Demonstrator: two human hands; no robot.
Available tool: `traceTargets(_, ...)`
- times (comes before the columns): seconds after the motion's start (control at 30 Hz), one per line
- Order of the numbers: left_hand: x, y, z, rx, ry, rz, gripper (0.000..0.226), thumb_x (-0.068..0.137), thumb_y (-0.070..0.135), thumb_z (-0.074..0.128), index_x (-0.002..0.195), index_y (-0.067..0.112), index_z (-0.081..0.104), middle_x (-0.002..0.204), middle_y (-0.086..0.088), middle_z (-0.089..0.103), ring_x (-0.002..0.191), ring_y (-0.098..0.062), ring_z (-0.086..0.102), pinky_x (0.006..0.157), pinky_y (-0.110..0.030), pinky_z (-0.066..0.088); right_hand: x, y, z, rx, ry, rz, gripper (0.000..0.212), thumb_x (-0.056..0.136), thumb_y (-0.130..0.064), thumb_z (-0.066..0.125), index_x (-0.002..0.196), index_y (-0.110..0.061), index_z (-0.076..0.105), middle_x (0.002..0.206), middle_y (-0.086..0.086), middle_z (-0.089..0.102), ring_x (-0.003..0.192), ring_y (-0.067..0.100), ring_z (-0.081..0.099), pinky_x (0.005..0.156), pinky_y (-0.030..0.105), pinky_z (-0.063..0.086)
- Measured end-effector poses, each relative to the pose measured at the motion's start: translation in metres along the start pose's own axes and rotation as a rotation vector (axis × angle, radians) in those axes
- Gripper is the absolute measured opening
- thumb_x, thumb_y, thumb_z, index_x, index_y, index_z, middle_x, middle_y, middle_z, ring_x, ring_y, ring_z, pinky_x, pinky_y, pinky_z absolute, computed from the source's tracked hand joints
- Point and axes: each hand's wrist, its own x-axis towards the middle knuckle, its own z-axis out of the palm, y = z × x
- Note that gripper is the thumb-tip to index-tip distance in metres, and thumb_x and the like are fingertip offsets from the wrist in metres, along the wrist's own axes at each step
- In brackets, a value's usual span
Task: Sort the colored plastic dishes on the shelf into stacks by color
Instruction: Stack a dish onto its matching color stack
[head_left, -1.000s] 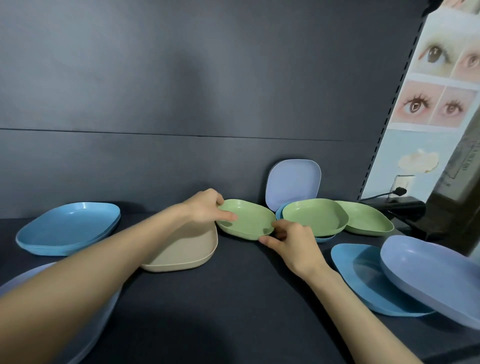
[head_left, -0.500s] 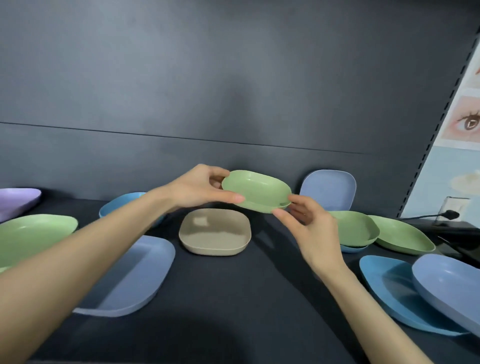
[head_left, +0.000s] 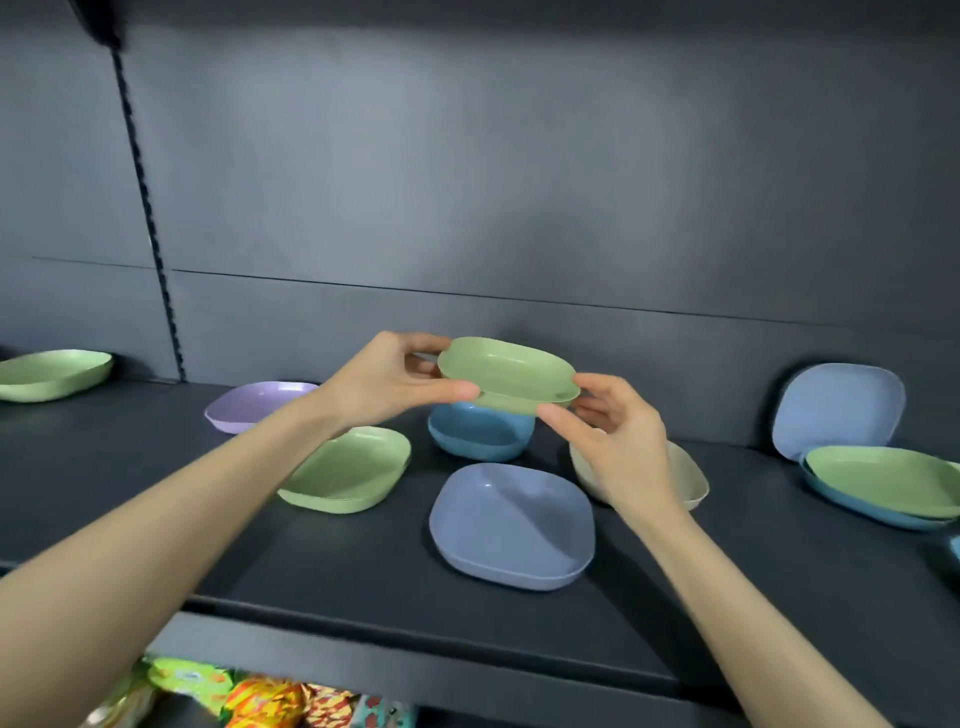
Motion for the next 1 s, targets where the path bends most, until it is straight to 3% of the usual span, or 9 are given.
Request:
traceTargets(0.1,-0.026,-0.025,-0.044,0.004,0.025,-0.011,0.032,0.075,0.011,0.076,0.092,0.034,0.061,0.076,0.022,0.072,0.078,0.008,0.067,0.070,-0.004,0.046,-0.017,-0.009,0.051,-0.009,-0.044,0.012,0.062,0.066,-0.041,0.080,0.120,-0.019,0.061,0.112,-0.006,0.067,0.109,0.010,0.061,0.097,0.029,0.048)
traceTargets(0.27,-0.056,-0.069,-0.096,0.005,0.017,-0.040,0.033,0.075,0.012,0.078,0.095,0.032,0.061,0.078,0.021,0.072,0.077,0.007,0.066,0.070,-0.004,0.046,-0.041,-0.017,0.115,-0.036,-0.086,0.067,0.046,0.071,-0.032,0.080,0.113,-0.019,0.066,0.110,-0.014,0.067,0.109,0.006,0.059,0.092,0.016,0.046)
traceTargets(0.43,-0.069,-0.101,-0.122,-0.004,0.018,-0.051,0.034,0.074,0.011,0.078,0.096,0.031,0.062,0.082,0.020,0.071,0.078,0.009,0.064,0.076,-0.005,0.047,-0.051,-0.022,0.150,-0.085,-0.113,0.128,0.056,0.070,-0.031,0.081,0.120,-0.012,0.063,0.117,-0.006,0.067,0.111,0.009,0.059,0.097,0.021,0.045)
traceTargets(0.5,-0.072,-0.113,-0.126,-0.032,0.036,-0.053,0.038,0.073,0.009,0.079,0.105,0.023,0.063,0.090,0.014,0.070,0.081,0.005,0.066,0.078,-0.007,0.049,-0.053,-0.021,0.158,-0.122,-0.136,0.147,0.061,0.070,-0.032,0.081,0.124,-0.011,0.061,0.121,-0.004,0.065,0.114,0.010,0.058,0.097,0.020,0.044)
traceTargets(0.6,-0.074,-0.129,-0.126,-0.060,0.025,-0.068,0.042,0.074,0.008,0.078,0.113,0.012,0.062,0.097,0.008,0.071,0.084,0.002,0.067,0.076,-0.006,0.047,-0.054,-0.016,0.166,-0.147,-0.145,0.184,0.067,0.070,-0.032,0.082,0.127,-0.008,0.057,0.122,-0.001,0.064,0.116,0.014,0.058,0.102,0.030,0.046)
traceTargets(0.73,-0.074,-0.144,-0.122,-0.095,0.020,-0.079,0.044,0.073,0.009,0.078,0.114,0.012,0.061,0.101,0.010,0.070,0.088,0.002,0.067,0.076,-0.007,0.047,-0.059,-0.011,0.175,-0.210,-0.151,0.182,0.063,0.077,-0.028,0.077,0.132,-0.010,0.052,0.122,-0.005,0.058,0.117,0.010,0.051,0.101,0.025,0.042)
traceTargets(0.87,-0.075,-0.152,-0.119,-0.101,0.039,-0.077,0.045,0.071,0.014,0.079,0.112,0.017,0.061,0.100,0.014,0.069,0.090,0.003,0.067,0.079,-0.009,0.048,-0.062,-0.008,0.180,-0.272,-0.163,0.175,0.065,0.080,-0.035,0.073,0.136,-0.012,0.048,0.130,0.002,0.058,0.121,0.018,0.053,0.104,0.039,0.043)
traceTargets(1.0,-0.075,-0.163,-0.114,-0.102,0.050,-0.091,0.056,0.069,0.022,0.081,0.120,0.015,0.060,0.110,0.010,0.068,0.102,-0.003,0.065,0.090,-0.018,0.050,-0.065,-0.005,0.183,-0.338,-0.157,0.167,0.063,0.084,-0.035,0.070,0.138,-0.013,0.046,0.135,-0.001,0.053,0.125,0.017,0.048,0.106,0.030,0.038)
